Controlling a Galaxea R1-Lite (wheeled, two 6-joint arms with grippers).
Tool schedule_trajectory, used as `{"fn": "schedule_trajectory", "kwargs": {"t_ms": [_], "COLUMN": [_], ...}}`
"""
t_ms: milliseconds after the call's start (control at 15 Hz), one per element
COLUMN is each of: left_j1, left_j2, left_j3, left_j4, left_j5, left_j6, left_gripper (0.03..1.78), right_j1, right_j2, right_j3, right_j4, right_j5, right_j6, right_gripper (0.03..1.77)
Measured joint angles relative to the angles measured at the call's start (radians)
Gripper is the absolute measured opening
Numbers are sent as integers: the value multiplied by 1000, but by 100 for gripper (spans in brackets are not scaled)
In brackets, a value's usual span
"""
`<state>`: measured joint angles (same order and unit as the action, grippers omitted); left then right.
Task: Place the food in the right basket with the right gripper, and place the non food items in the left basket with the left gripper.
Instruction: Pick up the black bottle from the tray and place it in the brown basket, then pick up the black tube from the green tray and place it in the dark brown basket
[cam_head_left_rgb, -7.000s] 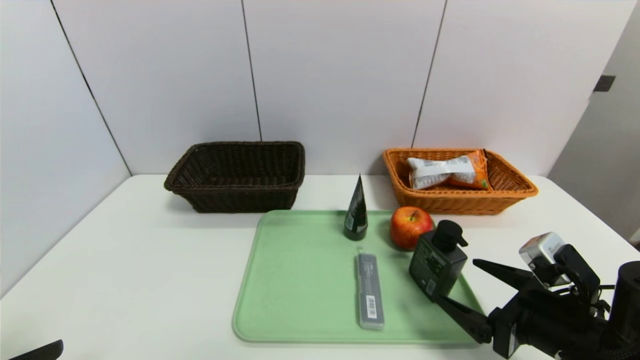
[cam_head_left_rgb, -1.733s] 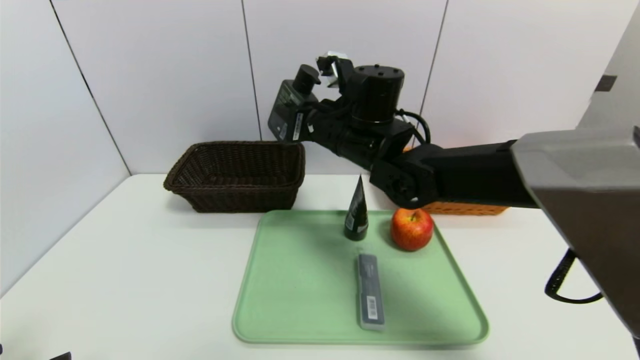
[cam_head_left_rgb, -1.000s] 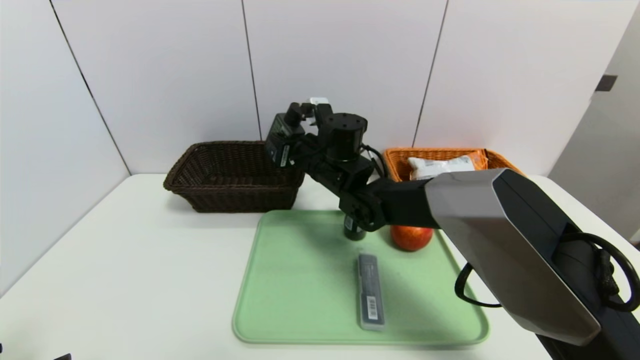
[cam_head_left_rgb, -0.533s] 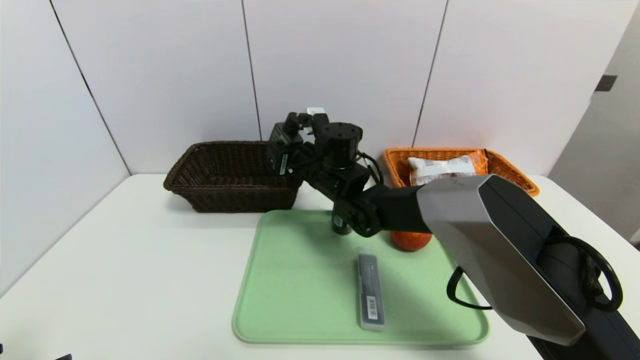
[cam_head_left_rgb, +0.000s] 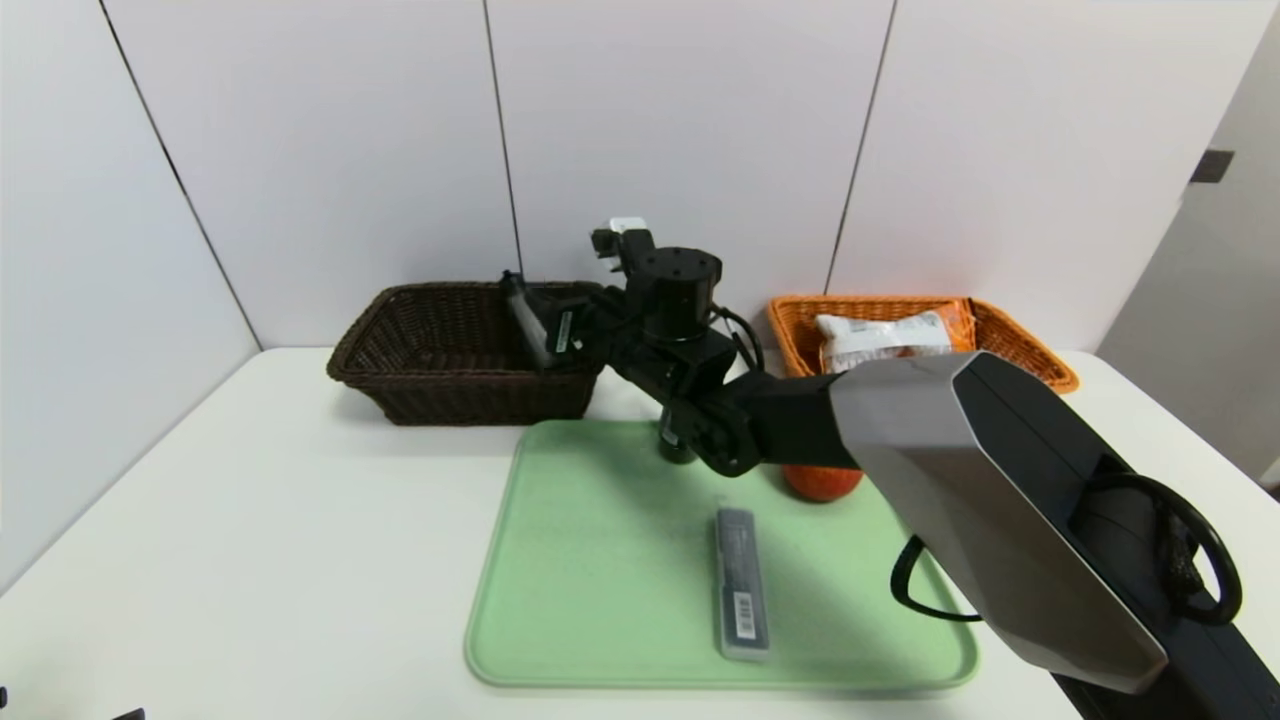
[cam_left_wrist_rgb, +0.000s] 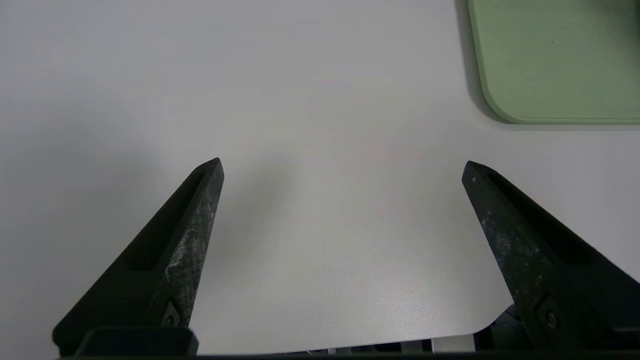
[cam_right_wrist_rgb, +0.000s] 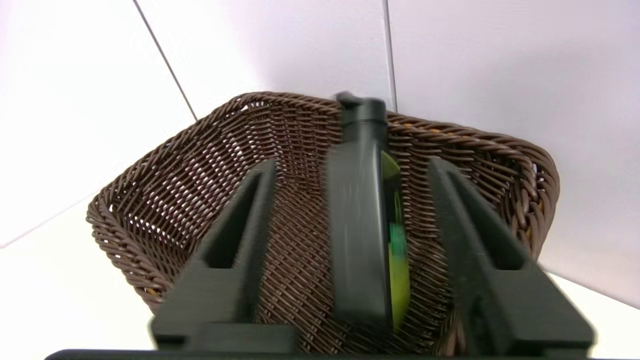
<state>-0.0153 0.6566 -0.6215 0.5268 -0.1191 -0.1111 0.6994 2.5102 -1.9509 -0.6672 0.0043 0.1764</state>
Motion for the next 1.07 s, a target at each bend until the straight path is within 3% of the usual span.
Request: {"fn": "schedule_trajectory", "kwargs": {"t_ms": [333,733,867,1067], "left_j1": [0,0,-1,-1], "left_j2": [0,10,32,93], "left_j3": [5,-31,-72,-173], "left_j4": [-3,-12,-11,-5], "left_j5": [-1,-6,-12,-51], "left_j6": [0,-2,-4,-11], "left_gripper": [169,169,169,169], "right_j1": [7,21,21,17], "right_j2": [-41,-232,-333,-525], "right_j3": [0,6,13,11], "right_j4": [8,47,156,486], "right_j5": [-4,-69,-72,-51], "right_j6": [1,5,16,80], "right_gripper": [140,156,160,163]}}
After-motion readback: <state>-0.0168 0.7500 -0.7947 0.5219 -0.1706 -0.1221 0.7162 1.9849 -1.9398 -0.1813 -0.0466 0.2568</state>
